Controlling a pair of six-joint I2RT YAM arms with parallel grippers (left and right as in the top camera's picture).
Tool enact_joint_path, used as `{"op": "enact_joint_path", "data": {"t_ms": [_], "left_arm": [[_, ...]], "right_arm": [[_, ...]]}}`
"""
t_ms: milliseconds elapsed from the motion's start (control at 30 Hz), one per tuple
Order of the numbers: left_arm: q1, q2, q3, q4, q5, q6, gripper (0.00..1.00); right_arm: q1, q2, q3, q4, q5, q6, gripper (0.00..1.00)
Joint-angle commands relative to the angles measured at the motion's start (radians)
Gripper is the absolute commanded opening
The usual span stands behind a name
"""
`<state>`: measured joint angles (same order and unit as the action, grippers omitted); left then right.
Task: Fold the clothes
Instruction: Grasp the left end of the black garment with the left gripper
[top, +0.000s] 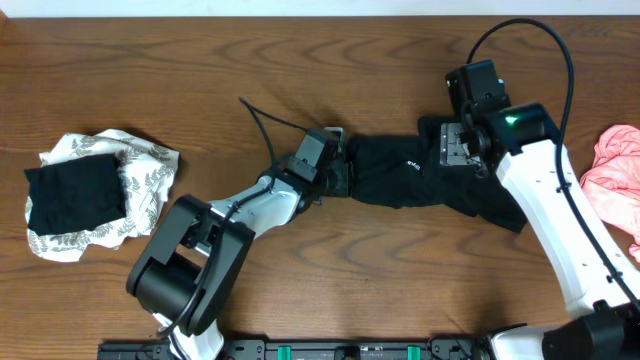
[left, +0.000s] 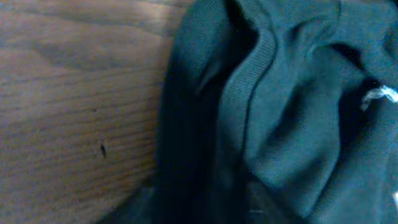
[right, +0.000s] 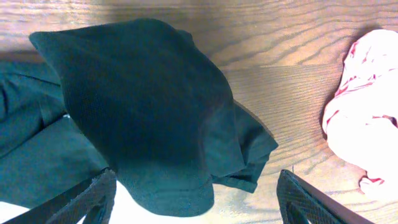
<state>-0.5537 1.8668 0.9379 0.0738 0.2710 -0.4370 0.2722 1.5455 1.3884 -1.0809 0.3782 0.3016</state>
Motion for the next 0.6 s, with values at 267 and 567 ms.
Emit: {"op": "enact_joint_path", "data": {"t_ms": [267, 567], "left_arm": [[-0.002, -0.192, 0.219, -0.459, -0.225, 0.16, 0.06], [0.056, -0.387, 0.3, -0.664, -0.366, 0.224, 0.06]], "right_arm": [[-0.018, -0.055, 0.003, -0.001, 0.004, 0.02, 0.83], [-0.039, -0.046, 0.002, -0.003, -0.135, -0.013, 0.75]]}}
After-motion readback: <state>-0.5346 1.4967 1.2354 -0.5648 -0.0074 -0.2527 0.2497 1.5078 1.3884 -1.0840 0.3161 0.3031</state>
